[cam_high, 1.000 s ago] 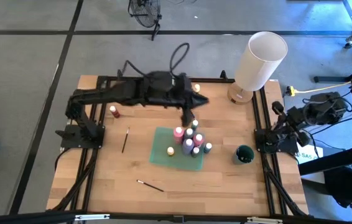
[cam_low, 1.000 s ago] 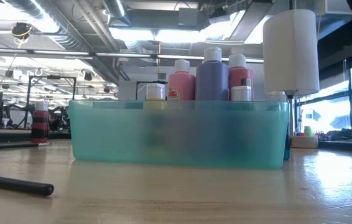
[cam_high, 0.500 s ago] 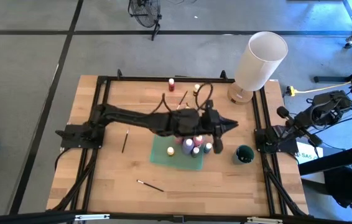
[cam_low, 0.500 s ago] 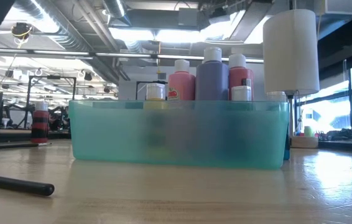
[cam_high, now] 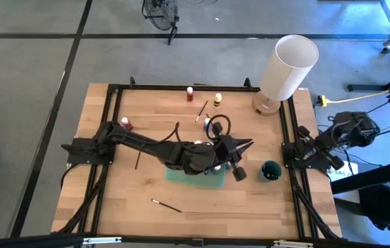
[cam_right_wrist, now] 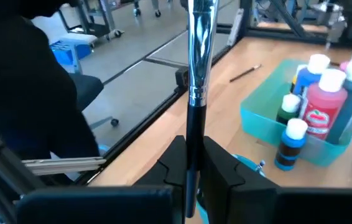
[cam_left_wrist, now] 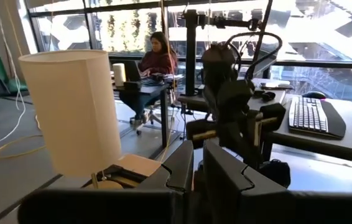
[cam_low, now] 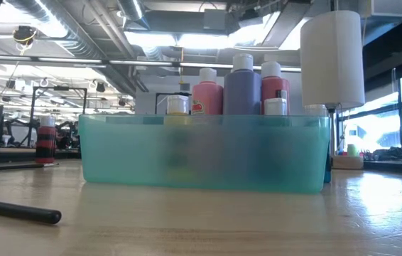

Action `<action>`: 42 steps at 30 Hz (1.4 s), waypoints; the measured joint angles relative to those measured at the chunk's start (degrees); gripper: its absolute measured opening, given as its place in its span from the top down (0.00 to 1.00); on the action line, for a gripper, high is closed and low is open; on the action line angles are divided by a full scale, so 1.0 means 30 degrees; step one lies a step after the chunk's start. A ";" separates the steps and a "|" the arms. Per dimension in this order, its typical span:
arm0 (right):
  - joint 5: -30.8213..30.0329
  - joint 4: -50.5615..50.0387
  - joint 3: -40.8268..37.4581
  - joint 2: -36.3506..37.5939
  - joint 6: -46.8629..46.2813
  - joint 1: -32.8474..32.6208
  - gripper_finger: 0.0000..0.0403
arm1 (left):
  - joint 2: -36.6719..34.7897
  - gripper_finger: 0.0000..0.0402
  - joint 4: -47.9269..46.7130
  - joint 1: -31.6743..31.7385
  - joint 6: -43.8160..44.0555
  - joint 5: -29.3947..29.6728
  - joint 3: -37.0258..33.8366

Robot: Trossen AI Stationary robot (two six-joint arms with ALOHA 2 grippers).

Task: Pick & Place Paint Supplies
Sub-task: Put the black eyeshadow brush into the green cup

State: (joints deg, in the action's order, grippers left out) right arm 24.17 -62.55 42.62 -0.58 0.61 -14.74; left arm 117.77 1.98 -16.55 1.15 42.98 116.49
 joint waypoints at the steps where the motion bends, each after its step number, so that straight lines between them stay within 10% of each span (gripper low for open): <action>1: 0.0011 0.0048 -0.0145 0.0000 -0.0067 0.0167 0.94 | -0.0013 0.92 -0.0001 -0.0061 0.0000 0.0015 0.0000; 42: -0.3189 0.9183 -0.4737 0.0109 -0.2569 0.3940 0.94 | -0.0283 0.92 -0.0080 -0.1312 -0.1647 -0.0210 0.0015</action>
State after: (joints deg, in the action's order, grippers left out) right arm 14.60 -35.00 28.40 -0.25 -7.09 -2.92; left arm 116.92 1.74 -20.49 -3.79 42.35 116.53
